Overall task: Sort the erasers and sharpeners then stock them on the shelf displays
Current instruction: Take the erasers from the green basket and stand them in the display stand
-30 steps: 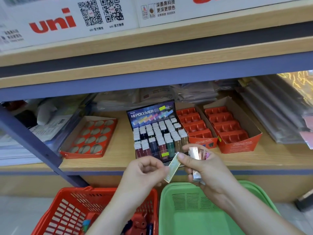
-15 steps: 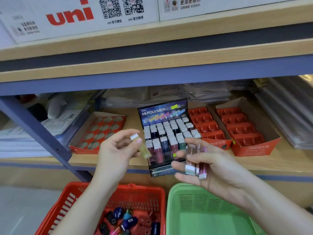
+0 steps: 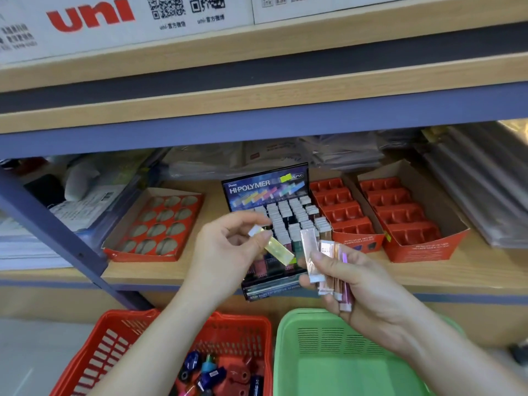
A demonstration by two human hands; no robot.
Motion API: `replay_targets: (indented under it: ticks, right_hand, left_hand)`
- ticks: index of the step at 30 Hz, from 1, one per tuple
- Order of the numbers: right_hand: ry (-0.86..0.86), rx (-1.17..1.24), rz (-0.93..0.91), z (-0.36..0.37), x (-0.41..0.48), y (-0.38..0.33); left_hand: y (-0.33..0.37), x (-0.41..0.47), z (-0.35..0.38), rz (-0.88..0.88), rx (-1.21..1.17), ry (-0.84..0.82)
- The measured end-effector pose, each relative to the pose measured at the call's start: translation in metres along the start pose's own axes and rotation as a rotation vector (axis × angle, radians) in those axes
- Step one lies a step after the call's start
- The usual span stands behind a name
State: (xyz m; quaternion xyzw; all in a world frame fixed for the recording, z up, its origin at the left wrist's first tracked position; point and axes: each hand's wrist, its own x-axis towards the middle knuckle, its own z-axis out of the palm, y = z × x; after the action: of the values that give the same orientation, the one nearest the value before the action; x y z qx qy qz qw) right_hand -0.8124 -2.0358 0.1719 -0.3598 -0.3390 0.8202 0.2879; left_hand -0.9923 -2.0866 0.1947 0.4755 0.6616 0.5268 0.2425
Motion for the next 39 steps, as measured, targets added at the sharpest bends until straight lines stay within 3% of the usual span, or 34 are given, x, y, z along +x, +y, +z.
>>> replay_targets:
  ticks: [7,12,18,21,24,28,34,39]
  right_hand:
    - [-0.039,-0.120,-0.026,-0.002,0.000,0.000]
    - [-0.006,-0.210,-0.054,-0.004,-0.001,0.004]
    - [-0.029,-0.164,-0.029,-0.009,0.002,0.007]
    - [0.017,-0.163,-0.023,-0.016,0.004,0.007]
    - [0.060,-0.162,-0.037,-0.023,0.004,0.003]
    - [0.127,-0.129,-0.074,-0.032,0.004,-0.011]
    - [0.221,-0.049,-0.115,-0.053,0.001,-0.038]
    - [0.271,0.018,-0.160,-0.063,0.001,-0.052]
  left_hand:
    - [0.005,-0.006,0.022,-0.060,-0.126,-0.208]
    - [-0.003,-0.006,0.021,-0.056,0.056,-0.234]
    - [0.002,-0.002,0.019,-0.223,-0.525,-0.093]
    - [0.008,0.006,0.017,-0.245,-0.625,-0.060]
    - [0.009,0.018,0.017,-0.178,-0.369,-0.116]
    - [0.015,0.036,0.025,-0.085,0.056,-0.315]
    - [0.030,0.058,0.045,0.082,0.379,-0.246]
    - [0.030,0.059,0.066,0.244,0.740,-0.374]
